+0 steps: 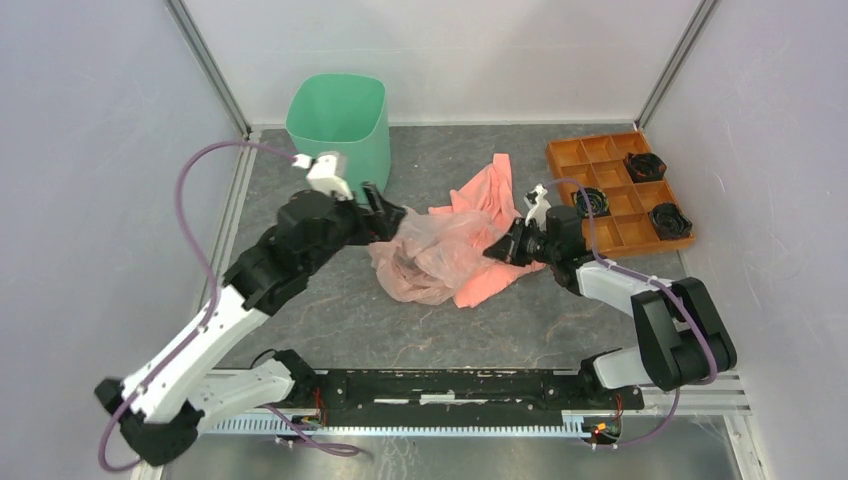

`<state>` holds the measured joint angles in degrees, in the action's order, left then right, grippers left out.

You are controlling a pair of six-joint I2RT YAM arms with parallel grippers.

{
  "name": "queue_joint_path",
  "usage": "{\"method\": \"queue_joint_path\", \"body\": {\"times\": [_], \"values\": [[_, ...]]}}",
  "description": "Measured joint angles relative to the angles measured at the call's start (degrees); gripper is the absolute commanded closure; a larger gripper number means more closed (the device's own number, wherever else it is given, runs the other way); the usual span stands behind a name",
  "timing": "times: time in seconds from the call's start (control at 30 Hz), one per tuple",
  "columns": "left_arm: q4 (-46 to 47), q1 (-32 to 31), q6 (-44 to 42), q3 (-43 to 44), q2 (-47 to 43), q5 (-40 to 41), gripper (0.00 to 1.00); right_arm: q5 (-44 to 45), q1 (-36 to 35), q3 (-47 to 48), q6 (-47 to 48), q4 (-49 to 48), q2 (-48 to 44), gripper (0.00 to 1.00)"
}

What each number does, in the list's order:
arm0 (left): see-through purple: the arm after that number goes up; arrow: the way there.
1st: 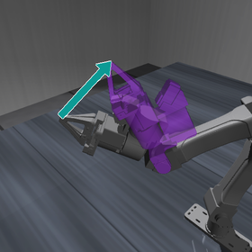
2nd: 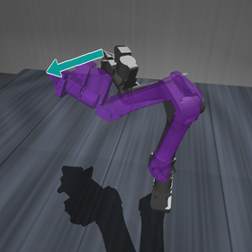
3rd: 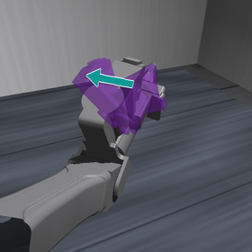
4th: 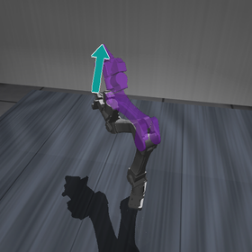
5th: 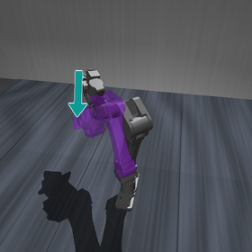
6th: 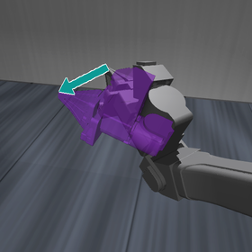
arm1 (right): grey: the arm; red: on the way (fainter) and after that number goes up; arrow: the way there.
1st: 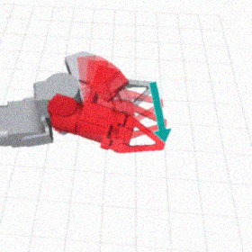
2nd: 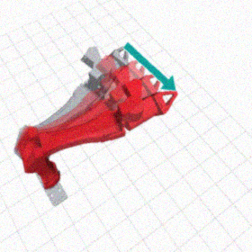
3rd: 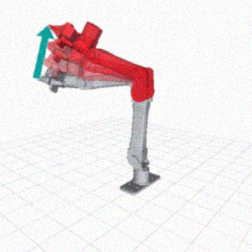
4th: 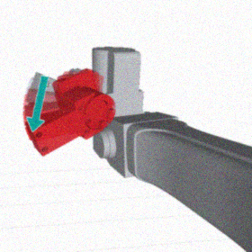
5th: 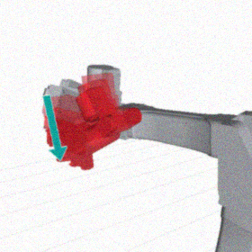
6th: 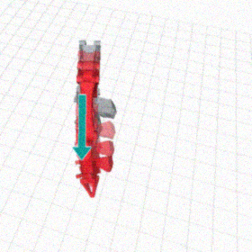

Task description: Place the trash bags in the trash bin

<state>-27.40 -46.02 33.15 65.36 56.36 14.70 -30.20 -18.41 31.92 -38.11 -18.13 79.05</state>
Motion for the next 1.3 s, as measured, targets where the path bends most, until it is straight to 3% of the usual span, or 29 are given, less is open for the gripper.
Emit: {"method": "queue_joint_path", "body": {"times": [0.13,0.23,0.33,0.47,0.67,0.9,1.17,1.3], "values": [[-1.2,11.6,0.0,-5.2,-7.2,-5.3,0.08,-2.3,2.8,-1.2,1.9,1.1,2.0,1.0],[-1.0,19.1,0.1,-8.3,-9.2,-11.7,0.15,-2.4,3.7,-1.2,5.7,2.2,2.0,1.0],[2.9,27.8,1.3,-13.0,-8.5,-23.3,0.27,-2.4,3.9,-1.2,8.9,3.9,2.0,1.0],[12.7,36.9,5.0,-22.1,-2.9,-38.8,0.28,-2.7,3.9,-1.1,11.2,5.1,2.0,1.0],[21.8,37.7,9.4,-31.6,0.7,-49.9,0.4,-4.3,3.9,-1.1,12.3,5.2,1.4,1.0],[32.3,37.7,14.4,-38.8,-2.2,-51.4,0.46,-5.2,4.0,-1.1,12.7,5.1,0.9,1.0],[25.4,37.7,11.4,-35.9,-1.2,-46.1,0.44,-5.9,4.0,-1.1,12.6,5.0,0.8,1.0],[23.3,37.7,9.1,-33.3,0.5,-44.6,0.37,-6.4,4.0,-1.1,12.5,4.4,0.8,1.0]]}}
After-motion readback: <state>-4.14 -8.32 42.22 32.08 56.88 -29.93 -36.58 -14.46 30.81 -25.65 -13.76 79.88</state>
